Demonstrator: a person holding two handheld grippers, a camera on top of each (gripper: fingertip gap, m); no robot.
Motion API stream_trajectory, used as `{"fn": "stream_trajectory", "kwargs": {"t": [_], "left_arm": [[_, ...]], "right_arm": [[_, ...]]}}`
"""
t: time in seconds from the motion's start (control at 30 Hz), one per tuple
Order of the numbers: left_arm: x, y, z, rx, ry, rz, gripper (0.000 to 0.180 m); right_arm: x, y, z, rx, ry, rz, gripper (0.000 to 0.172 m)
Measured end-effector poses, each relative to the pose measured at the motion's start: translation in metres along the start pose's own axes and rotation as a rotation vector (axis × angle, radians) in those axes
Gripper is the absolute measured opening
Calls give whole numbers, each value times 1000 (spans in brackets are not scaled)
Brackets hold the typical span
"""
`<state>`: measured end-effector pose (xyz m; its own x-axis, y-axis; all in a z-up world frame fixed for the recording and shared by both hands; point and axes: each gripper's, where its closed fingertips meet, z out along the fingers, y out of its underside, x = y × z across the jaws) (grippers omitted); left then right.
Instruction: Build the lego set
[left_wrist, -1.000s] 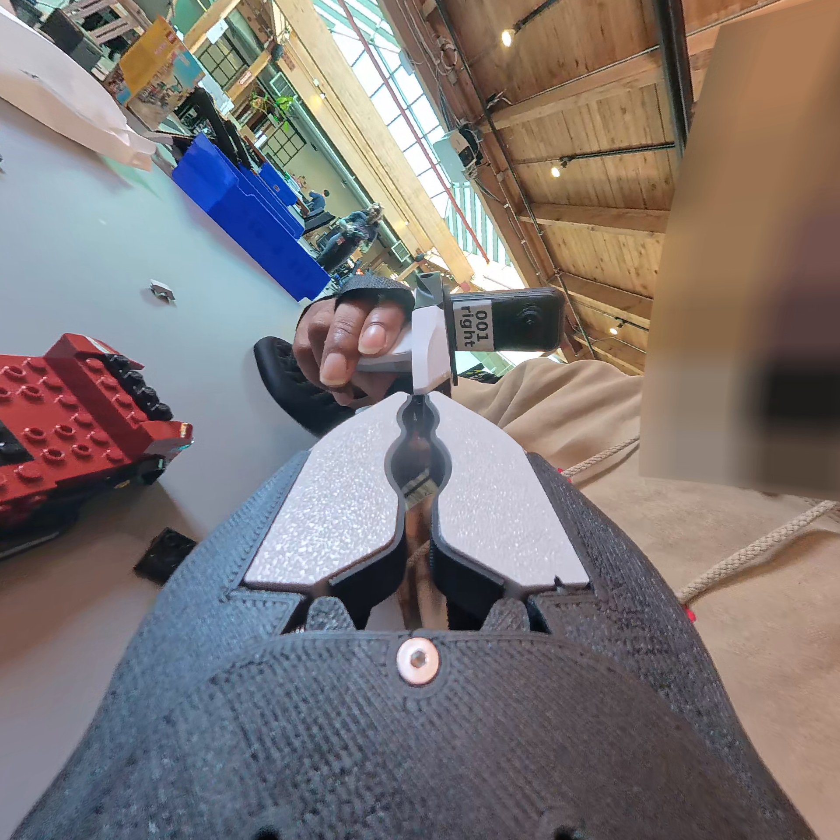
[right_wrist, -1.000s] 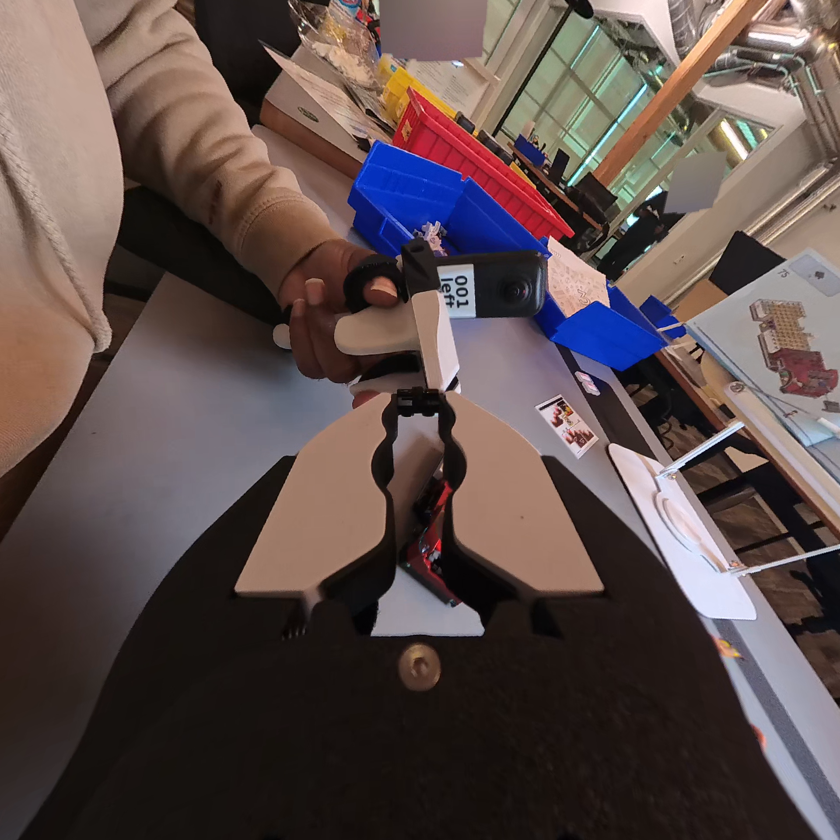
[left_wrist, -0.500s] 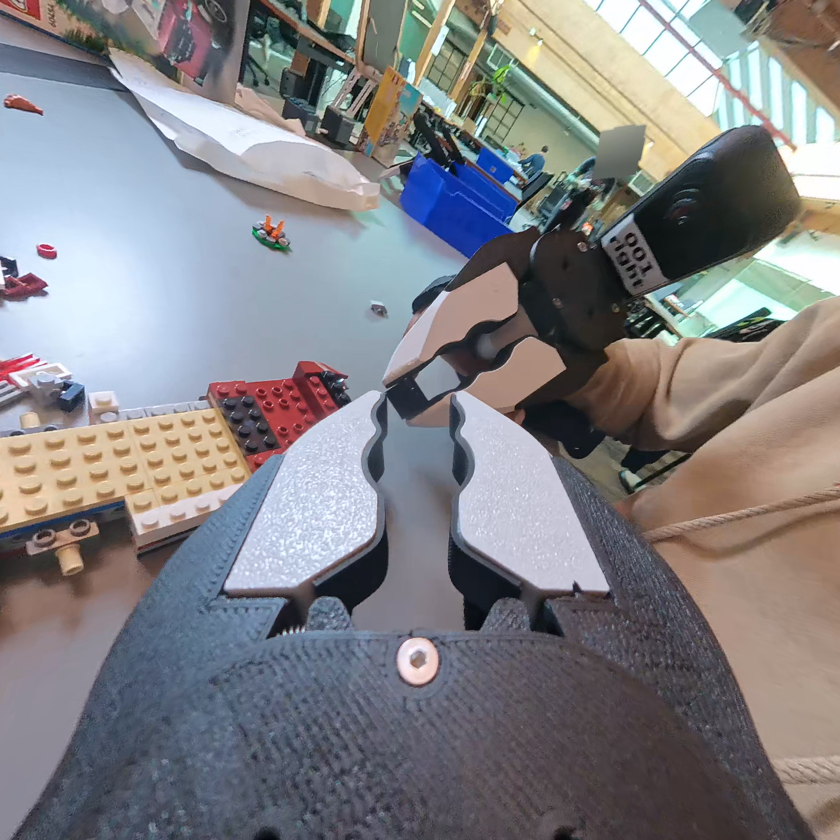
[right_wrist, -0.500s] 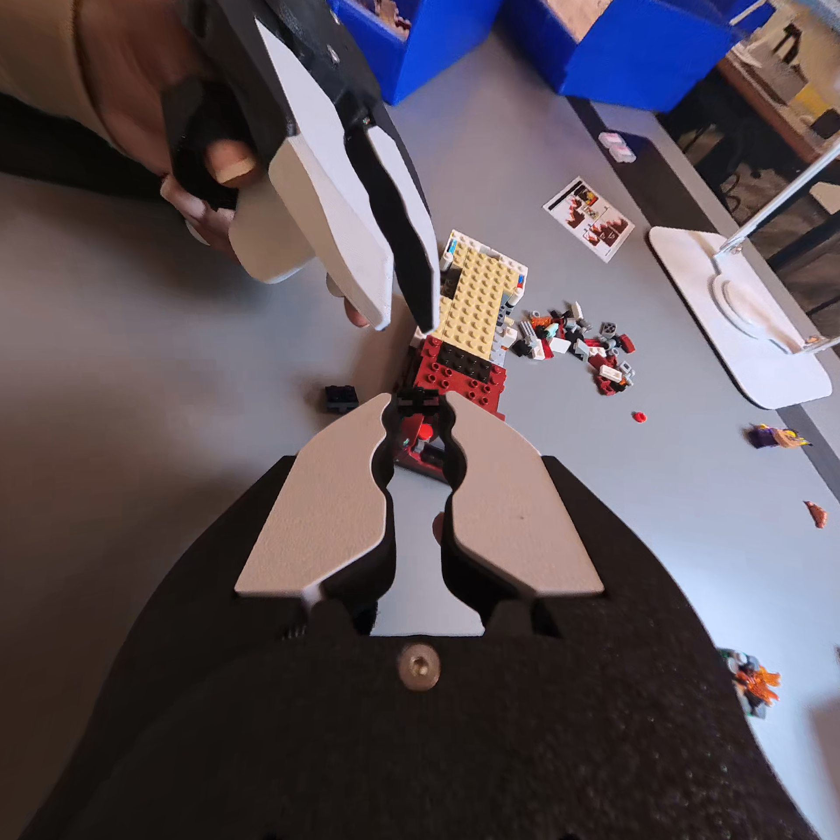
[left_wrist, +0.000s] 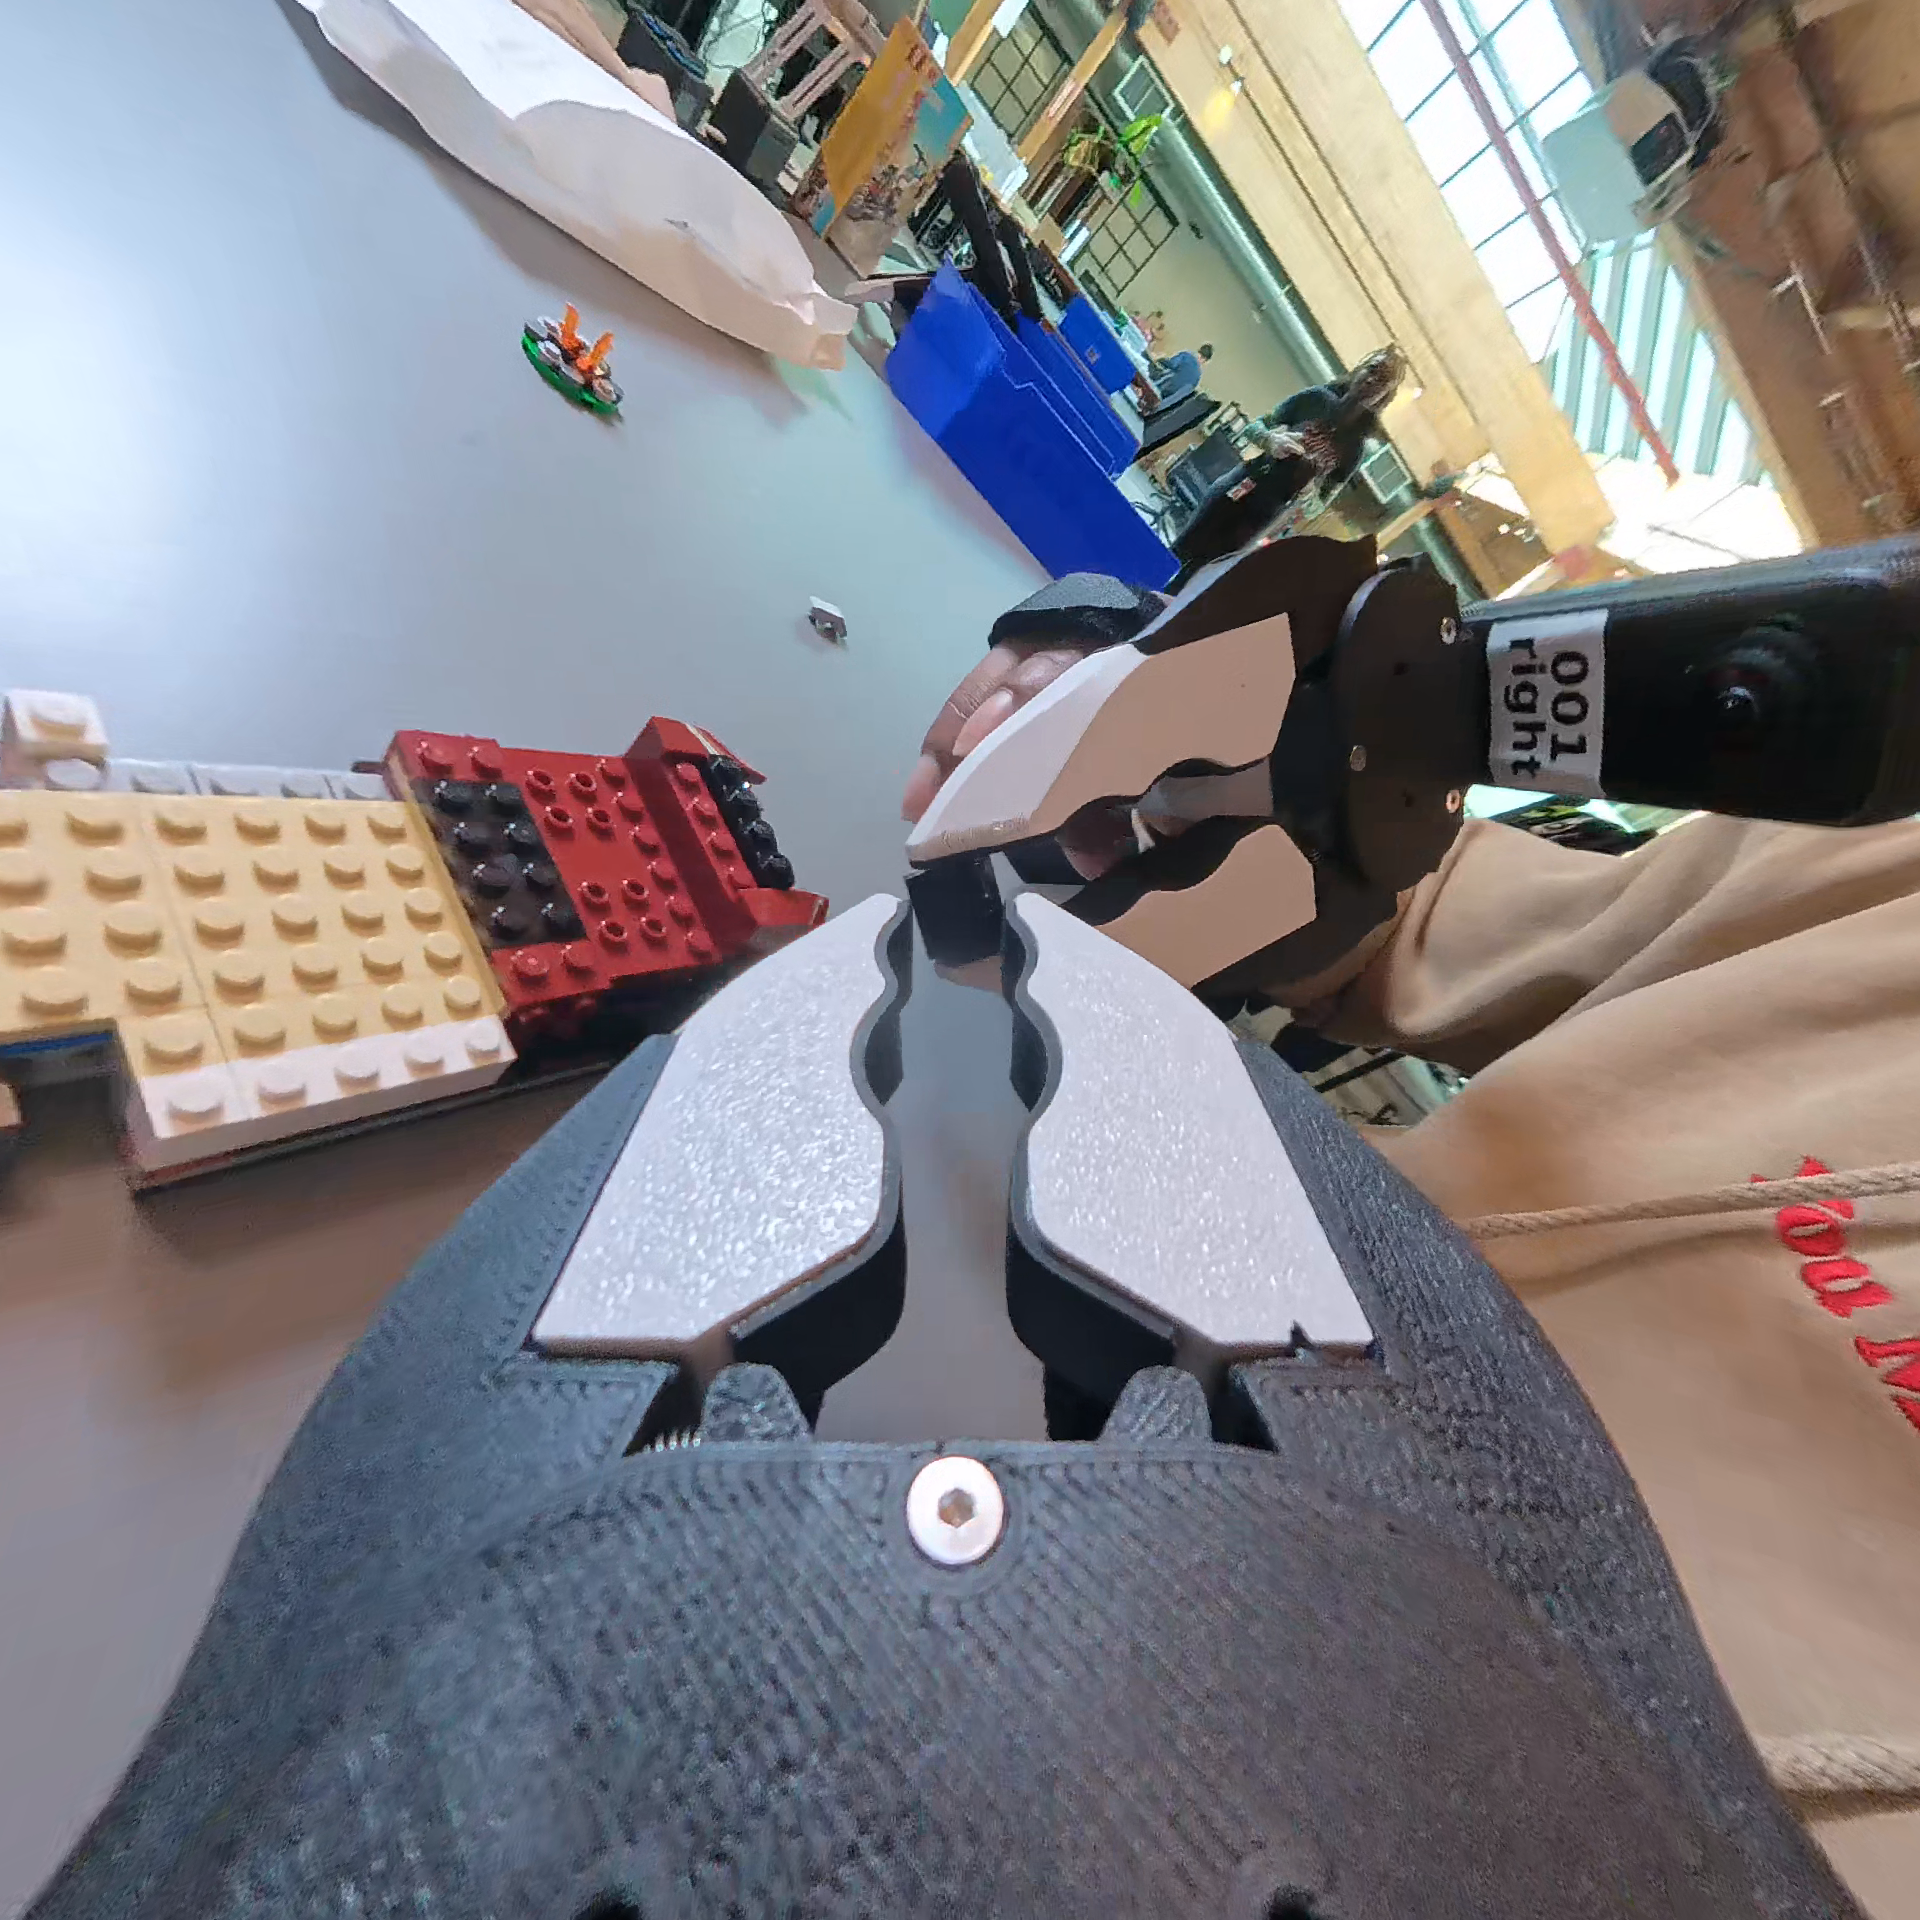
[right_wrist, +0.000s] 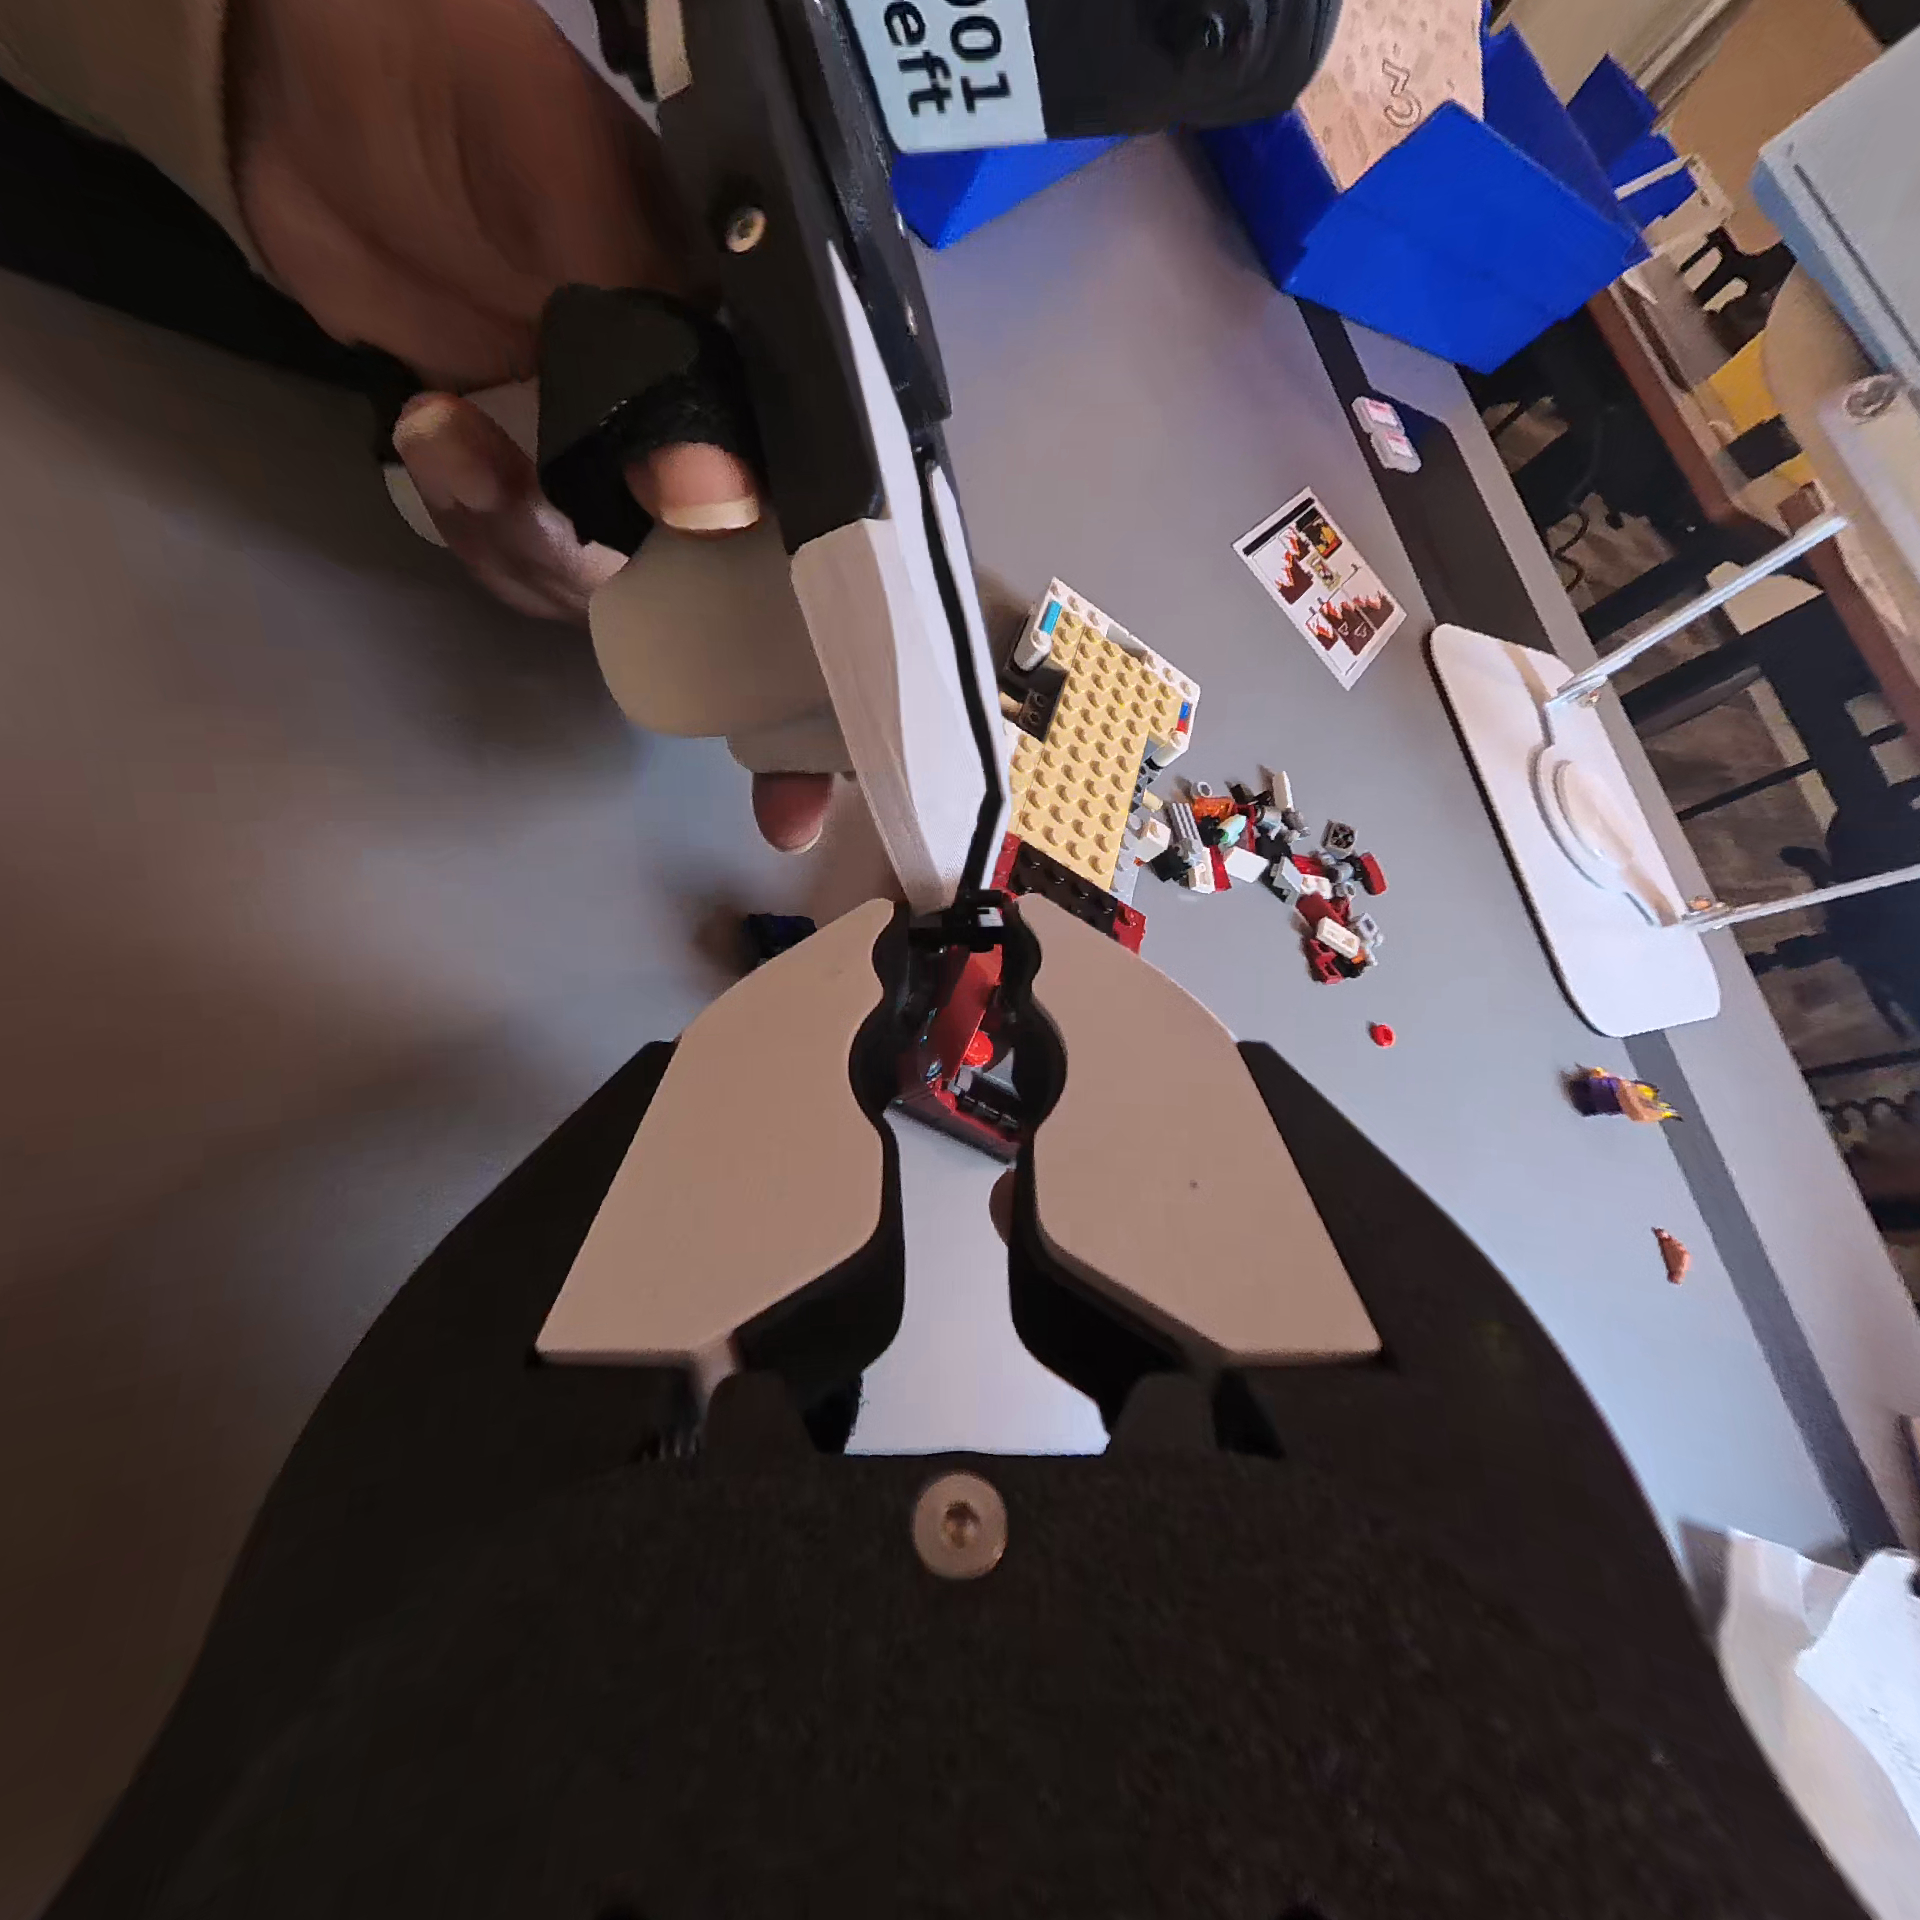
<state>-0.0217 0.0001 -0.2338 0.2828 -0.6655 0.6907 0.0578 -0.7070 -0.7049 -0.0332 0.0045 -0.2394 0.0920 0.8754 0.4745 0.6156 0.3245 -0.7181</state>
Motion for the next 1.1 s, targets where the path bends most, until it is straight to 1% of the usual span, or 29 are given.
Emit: {"fn": "stream_trajectory", "kwargs": {"t": [0.1,0.17,0.23,0.33,0.43,0.5,0.57,0.63,0.7,0.77,0.83,0.9,0.97,1.03,1.1], "left_arm": [[2,1,0,-13,18,-13,15],[7,-1,-2,4,81,-57,15],[19,-9,-6,51,208,-132,15],[40,-24,-17,127,448,-265,15],[53,-30,-22,153,566,-297,15],[58,-33,-24,169,603,-300,15],[61,-32,-25,163,626,-310,15],[62,-32,-25,161,637,-319,15],[61,-31,-24,161,622,-311,15],[54,-35,-24,190,560,-273,11],[38,-37,-22,201,391,-149,13],[26,-33,-20,153,218,17,19],[10,-26,-15,81,32,155,21],[4,-18,-11,28,-61,252,24],[4,-12,-7,-2,-84,285,23]], "right_arm": [[0,-2,-1,-4,33,-84,17],[0,-8,-4,40,40,-97,17],[1,-20,-10,134,30,-83,21],[2,-38,-21,287,-20,-40,29],[3,-51,-32,400,-50,-1,30],[6,-56,-35,436,-41,19,28],[9,-58,-37,450,-19,18,19],[9,-59,-38,453,-19,22,16],[9,-57,-37,437,-24,41,16],[13,-52,-34,383,-19,75,16],[16,-39,-27,269,-22,110,16],[18,-24,-20,156,-24,141,16],[16,-11,-13,56,-40,167,16],[12,-5,-8,10,-67,192,16],[8,-2,-4,-18,-89,213,16]]}}
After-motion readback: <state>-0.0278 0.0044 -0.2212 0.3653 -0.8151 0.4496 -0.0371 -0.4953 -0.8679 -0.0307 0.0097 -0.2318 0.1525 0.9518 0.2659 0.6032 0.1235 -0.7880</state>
